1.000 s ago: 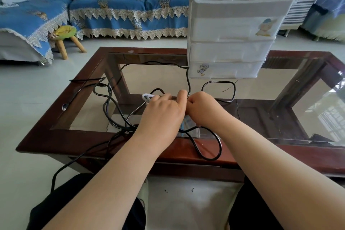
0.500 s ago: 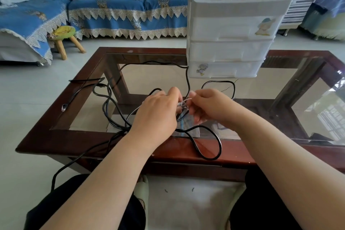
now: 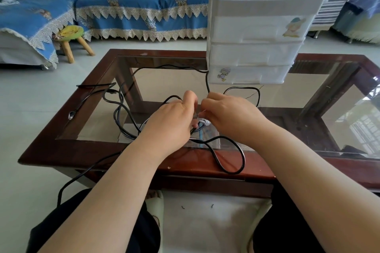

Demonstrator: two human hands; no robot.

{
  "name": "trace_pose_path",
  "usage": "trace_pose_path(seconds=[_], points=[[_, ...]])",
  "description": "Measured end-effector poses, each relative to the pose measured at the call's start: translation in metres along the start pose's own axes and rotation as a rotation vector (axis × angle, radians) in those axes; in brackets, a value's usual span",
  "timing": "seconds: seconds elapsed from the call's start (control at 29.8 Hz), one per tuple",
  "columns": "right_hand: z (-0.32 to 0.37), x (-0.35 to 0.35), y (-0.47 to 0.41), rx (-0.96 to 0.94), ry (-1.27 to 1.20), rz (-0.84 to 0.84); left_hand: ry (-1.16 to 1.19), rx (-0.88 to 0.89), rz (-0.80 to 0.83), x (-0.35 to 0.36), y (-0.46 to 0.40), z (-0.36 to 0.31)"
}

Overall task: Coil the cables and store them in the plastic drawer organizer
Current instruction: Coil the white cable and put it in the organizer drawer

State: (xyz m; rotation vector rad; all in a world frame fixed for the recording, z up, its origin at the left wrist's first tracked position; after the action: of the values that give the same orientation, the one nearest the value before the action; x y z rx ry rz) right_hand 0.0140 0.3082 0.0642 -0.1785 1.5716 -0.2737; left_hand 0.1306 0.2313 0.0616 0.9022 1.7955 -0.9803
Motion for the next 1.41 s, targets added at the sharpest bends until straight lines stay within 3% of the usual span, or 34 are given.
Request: trace_pose_path(seconds=[0.1, 0.23, 0.3, 0.37, 0.47, 0.54, 0.64, 0.84, 1.01, 1.11, 1.21, 1.27, 1.34, 1.41], points=[[0.001, 0.004, -0.001, 0.258, -0.295, 0.170, -0.155, 0.063, -0.051, -0.001, 0.004, -0.012], [0.000, 0.019, 0.006, 0.841, -1.537, 0.432, -0.340, 0.120, -0.199, -0.006, 0.005, -0.026], [0.001, 0.022, 0.007, 0.909, -1.797, 0.468, -0.296, 0.092, -0.140, -0.002, 0.002, -0.025], [-0.002, 0.018, 0.007, 0.855, -1.658, 0.421, -0.158, 0.031, -0.098, 0.003, 0.000, -0.016], [-0.021, 0.006, 0.005, 0.638, -0.951, 0.171, 0.021, -0.034, -0.098, 0.007, -0.005, -0.001], [-0.028, -0.002, 0.002, 0.448, -0.682, -0.002, 0.096, -0.058, -0.070, 0.009, -0.007, 0.006], [-0.024, -0.002, 0.003, 0.248, -0.548, 0.007, 0.152, -0.079, -0.040, 0.010, -0.009, 0.012], [-0.017, -0.003, 0.004, 0.120, -0.347, -0.102, 0.149, -0.036, 0.036, 0.010, -0.006, 0.006], [-0.009, 0.006, 0.003, 0.044, -0.185, 0.087, -0.121, -0.024, 0.013, 0.014, -0.002, -0.001], [-0.007, 0.011, 0.001, 0.237, -0.418, 0.195, -0.288, -0.006, -0.003, 0.010, -0.002, -0.012], [-0.010, 0.023, 0.004, 0.658, -1.152, 0.377, -0.361, 0.024, -0.038, 0.008, 0.000, -0.020], [-0.007, 0.030, 0.008, 0.838, -1.585, 0.487, -0.352, 0.053, -0.110, 0.008, 0.002, -0.024], [-0.007, 0.031, 0.009, 0.861, -1.716, 0.506, -0.299, 0.035, -0.109, 0.009, 0.002, -0.023], [-0.010, 0.025, 0.008, 0.798, -1.549, 0.416, -0.185, -0.009, -0.091, 0.011, -0.002, -0.015]])
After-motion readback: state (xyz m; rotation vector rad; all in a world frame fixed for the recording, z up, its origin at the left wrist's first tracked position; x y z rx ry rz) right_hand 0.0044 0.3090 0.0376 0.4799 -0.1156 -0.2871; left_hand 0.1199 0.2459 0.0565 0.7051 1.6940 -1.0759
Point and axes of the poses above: each hand's wrist, its own y-axis away from the middle knuckle, its own x-axis out of the palm, z = x × y, the point moved 3 cm from there along -y, towards the middle knuckle, and after that the axes turned 6 degrees about y, right-handed, at the moved point
